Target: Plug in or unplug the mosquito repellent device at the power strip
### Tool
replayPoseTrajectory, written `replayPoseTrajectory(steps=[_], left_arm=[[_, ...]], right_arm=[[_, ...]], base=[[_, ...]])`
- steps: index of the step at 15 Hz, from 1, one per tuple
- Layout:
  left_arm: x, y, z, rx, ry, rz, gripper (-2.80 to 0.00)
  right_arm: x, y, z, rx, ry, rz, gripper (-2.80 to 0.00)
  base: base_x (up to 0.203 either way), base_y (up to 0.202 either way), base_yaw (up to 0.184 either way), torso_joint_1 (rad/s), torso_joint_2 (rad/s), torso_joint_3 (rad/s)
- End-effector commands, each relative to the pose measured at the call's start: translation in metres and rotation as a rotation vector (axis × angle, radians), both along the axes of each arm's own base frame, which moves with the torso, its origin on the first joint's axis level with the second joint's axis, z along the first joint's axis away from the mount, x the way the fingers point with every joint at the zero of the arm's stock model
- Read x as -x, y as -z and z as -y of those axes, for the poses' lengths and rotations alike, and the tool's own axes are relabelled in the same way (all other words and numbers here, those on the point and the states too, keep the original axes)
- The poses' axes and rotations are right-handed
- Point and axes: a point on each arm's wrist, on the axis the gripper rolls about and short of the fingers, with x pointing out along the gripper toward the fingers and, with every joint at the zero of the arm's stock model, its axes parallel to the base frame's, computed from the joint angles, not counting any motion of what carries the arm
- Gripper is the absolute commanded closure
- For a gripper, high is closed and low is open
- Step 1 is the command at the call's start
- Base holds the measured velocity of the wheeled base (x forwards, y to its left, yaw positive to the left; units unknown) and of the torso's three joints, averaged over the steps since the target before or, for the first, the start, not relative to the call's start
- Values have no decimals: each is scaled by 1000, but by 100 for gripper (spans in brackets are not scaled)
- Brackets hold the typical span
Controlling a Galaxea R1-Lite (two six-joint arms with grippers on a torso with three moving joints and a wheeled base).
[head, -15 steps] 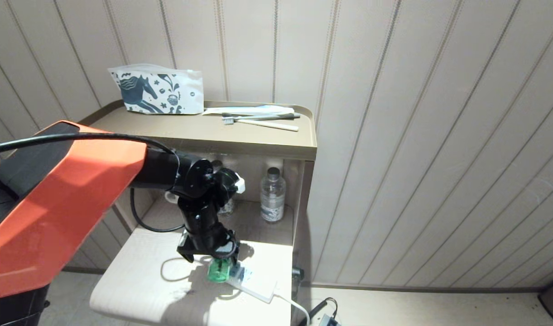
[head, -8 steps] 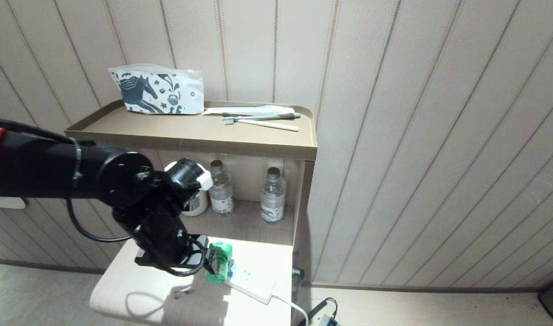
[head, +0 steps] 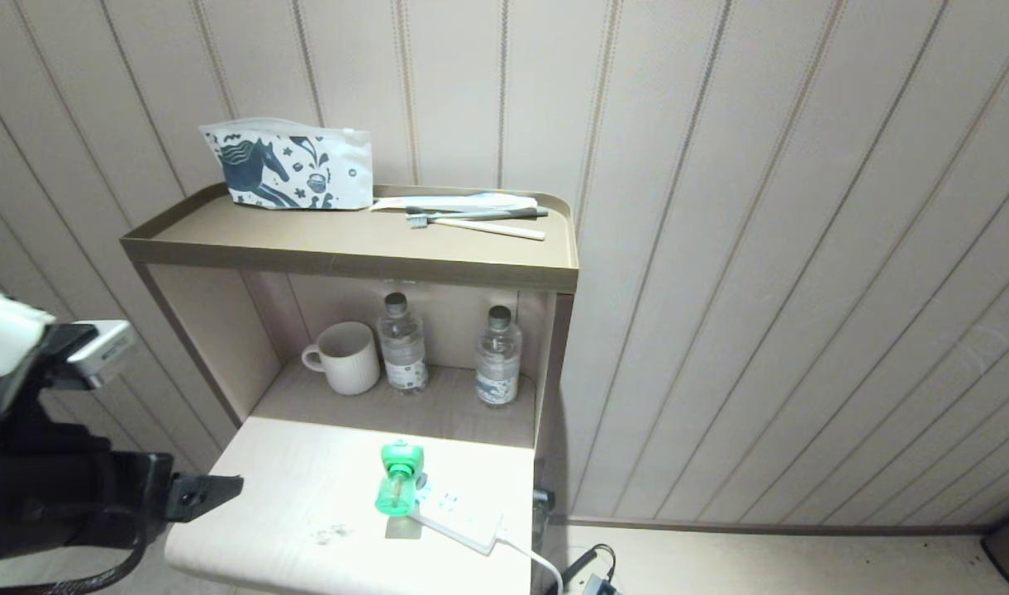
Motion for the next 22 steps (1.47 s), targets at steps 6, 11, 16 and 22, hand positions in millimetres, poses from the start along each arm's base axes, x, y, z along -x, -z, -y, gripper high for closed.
replayPoseTrajectory(steps=[6, 11, 16, 22], left_arm=[[94, 27, -54, -53, -126, 467, -280], [157, 30, -65, -15, -230, 793, -280], [156, 35, -67, -109, -276, 786, -280], [139, 107, -58, -239, -124, 681, -280]], right_arm=[[0, 0, 0, 0, 0, -1, 0], [0, 0, 0, 0, 0, -1, 0], [0, 0, 0, 0, 0, -1, 0], [0, 0, 0, 0, 0, -1, 0]], base=[[0, 0, 0, 0, 0, 0], [0, 0, 0, 0, 0, 0], [0, 0, 0, 0, 0, 0], [0, 0, 0, 0, 0, 0]])
